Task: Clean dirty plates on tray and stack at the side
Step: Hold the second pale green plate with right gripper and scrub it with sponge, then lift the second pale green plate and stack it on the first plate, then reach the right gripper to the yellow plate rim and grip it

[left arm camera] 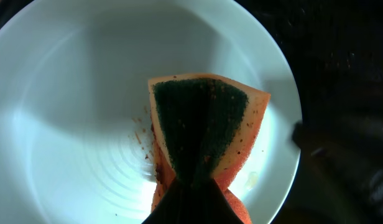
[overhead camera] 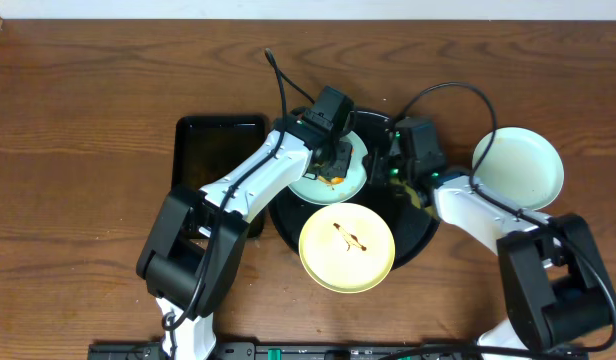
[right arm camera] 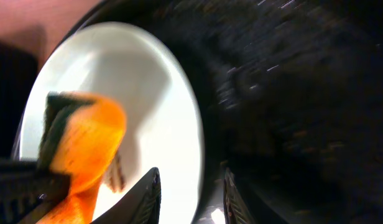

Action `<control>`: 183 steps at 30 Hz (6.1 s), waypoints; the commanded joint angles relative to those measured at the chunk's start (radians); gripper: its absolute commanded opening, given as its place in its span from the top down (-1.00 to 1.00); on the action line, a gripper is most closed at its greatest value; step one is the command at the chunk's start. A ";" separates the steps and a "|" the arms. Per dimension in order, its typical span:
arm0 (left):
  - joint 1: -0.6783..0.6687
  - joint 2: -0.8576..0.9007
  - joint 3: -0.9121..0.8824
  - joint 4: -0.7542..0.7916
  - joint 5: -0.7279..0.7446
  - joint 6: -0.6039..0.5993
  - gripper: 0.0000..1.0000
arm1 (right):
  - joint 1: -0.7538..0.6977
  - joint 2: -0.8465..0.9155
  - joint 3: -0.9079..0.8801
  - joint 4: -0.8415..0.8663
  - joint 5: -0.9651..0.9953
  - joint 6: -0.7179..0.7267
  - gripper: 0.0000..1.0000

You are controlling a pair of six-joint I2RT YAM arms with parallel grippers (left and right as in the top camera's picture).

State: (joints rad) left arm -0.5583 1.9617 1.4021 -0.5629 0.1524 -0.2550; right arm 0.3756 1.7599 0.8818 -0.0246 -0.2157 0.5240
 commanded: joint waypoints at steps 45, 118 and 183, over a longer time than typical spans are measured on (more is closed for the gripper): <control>-0.038 0.060 -0.077 -0.001 -0.058 -0.065 0.85 | 0.048 0.060 0.007 -0.074 0.069 0.048 0.98; 0.451 -0.309 -0.060 -0.192 -0.164 -0.038 0.84 | 0.278 -0.400 0.011 0.043 1.057 -1.087 0.98; 0.451 -0.309 -0.060 -0.195 -0.164 -0.038 0.83 | -0.328 -0.316 0.005 -0.763 -0.160 -0.315 0.13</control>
State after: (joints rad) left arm -0.1120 1.6520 1.3357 -0.7540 0.0002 -0.3096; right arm -0.0223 1.4429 0.8871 -0.7174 -0.3214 0.2462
